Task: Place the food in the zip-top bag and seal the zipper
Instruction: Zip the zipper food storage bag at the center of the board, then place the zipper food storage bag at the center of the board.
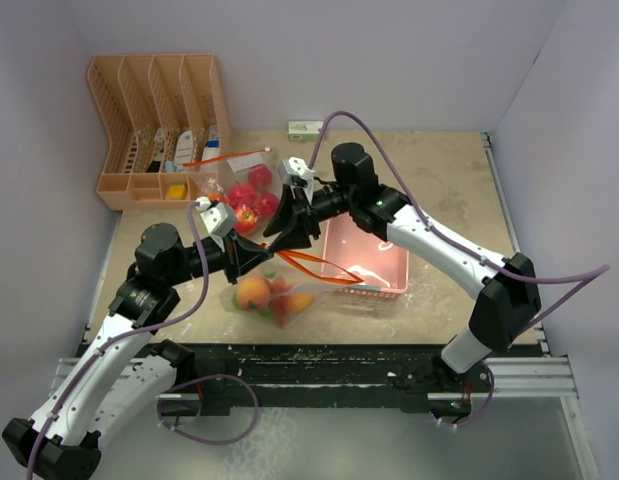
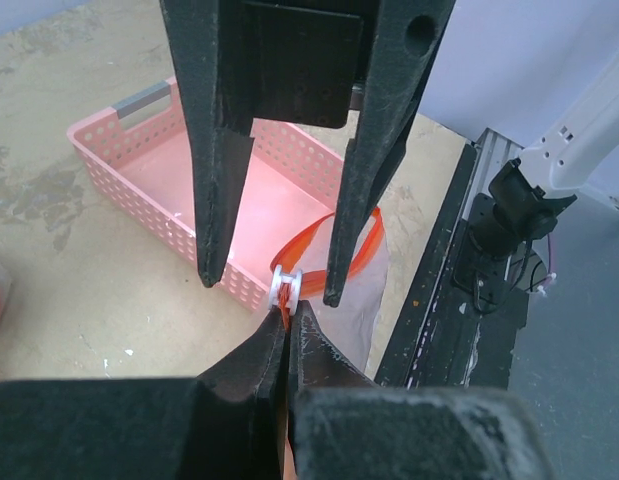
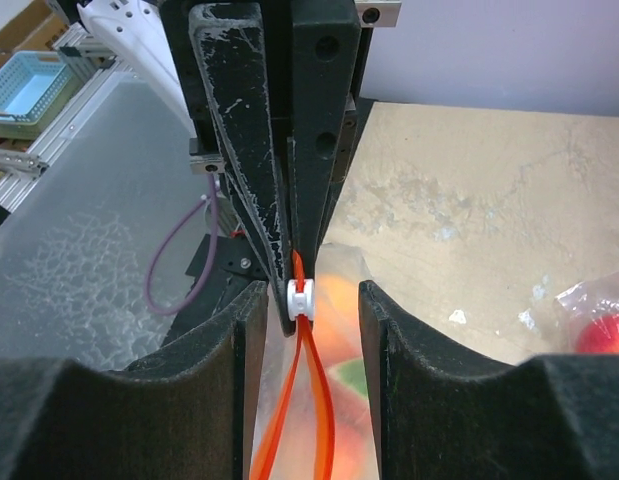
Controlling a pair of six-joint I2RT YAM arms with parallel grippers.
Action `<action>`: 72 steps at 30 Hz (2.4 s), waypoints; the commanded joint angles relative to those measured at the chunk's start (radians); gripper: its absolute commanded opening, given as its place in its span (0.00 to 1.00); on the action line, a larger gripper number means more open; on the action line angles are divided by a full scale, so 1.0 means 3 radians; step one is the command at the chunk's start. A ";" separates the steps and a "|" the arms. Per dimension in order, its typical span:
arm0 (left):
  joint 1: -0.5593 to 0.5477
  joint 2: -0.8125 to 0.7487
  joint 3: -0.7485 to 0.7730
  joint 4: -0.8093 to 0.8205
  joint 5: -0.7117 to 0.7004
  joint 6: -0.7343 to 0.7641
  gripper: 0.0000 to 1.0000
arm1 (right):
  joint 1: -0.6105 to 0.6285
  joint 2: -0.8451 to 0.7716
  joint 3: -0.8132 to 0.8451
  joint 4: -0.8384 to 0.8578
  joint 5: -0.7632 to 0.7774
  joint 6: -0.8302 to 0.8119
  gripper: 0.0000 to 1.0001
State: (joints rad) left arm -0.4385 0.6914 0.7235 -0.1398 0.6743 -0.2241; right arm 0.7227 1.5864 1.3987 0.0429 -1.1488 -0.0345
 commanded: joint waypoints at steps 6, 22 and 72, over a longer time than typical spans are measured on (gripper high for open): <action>0.0004 -0.0056 0.0017 0.0147 -0.0037 0.0049 0.00 | 0.0038 0.0065 0.0086 0.0151 -0.0054 0.0096 0.38; 0.0002 -0.0265 0.0044 0.0060 -0.0310 0.0096 0.00 | 0.0012 0.0025 -0.0079 -0.0342 0.0182 -0.0103 0.04; 0.0003 -0.0515 0.0324 -0.0191 -0.2898 -0.0219 0.49 | -0.0554 -0.0644 -0.0906 -0.0166 0.3023 0.0616 1.00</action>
State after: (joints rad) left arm -0.4423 0.4847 0.7532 -0.2840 -0.1875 -0.2527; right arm 0.5564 1.4666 1.1252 -0.0769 -0.4274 0.0483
